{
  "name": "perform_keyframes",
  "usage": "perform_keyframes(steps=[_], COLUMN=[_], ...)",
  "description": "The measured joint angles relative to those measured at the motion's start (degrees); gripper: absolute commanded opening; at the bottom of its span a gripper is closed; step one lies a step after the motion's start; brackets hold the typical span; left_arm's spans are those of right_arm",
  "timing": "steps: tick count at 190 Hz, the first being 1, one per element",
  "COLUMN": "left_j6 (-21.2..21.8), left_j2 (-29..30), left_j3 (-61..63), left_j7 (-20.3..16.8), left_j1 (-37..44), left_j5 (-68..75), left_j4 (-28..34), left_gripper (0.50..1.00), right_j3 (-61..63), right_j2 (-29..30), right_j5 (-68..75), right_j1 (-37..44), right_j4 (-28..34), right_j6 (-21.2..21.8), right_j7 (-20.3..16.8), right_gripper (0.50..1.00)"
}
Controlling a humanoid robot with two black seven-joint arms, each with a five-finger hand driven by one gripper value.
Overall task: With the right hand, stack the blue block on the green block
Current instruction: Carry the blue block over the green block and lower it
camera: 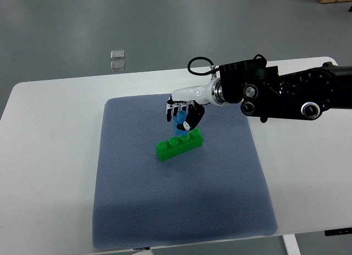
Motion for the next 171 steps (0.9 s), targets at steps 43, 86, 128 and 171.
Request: perform_keyframes(steps=[43, 86, 128, 171], left_j6=[0.02, 0.02, 0.02, 0.02], left_j2=[0.0, 0.0, 0.0, 0.0], left_j3=[0.0, 0.0, -0.01, -0.02], left_j7=[0.0, 0.0, 0.0, 0.0], left_j1=[0.0, 0.0, 0.0, 0.0], left_j5=[0.0, 0.0, 0.0, 0.0], left_j4=[0.0, 0.05, 0.08, 0.09], left_gripper=[1.0, 1.0, 1.0, 1.0], right_j3=[0.05, 0.08, 0.08, 0.08], right_j2=[-0.19, -0.2, -0.64, -0.94], right_j5=[-0.8, -1.44, -3.17, -4.48], right_j1=[-0.73, -1.66, -3.18, -3.41], right_j4=[0.0, 0.0, -0.07, -0.08], right_j6=[-0.22, -0.23, -1.19, -1.7], right_j7=[0.37, 0.86, 1.94, 2.83], right_gripper=[0.582, 0.582, 0.582, 0.582])
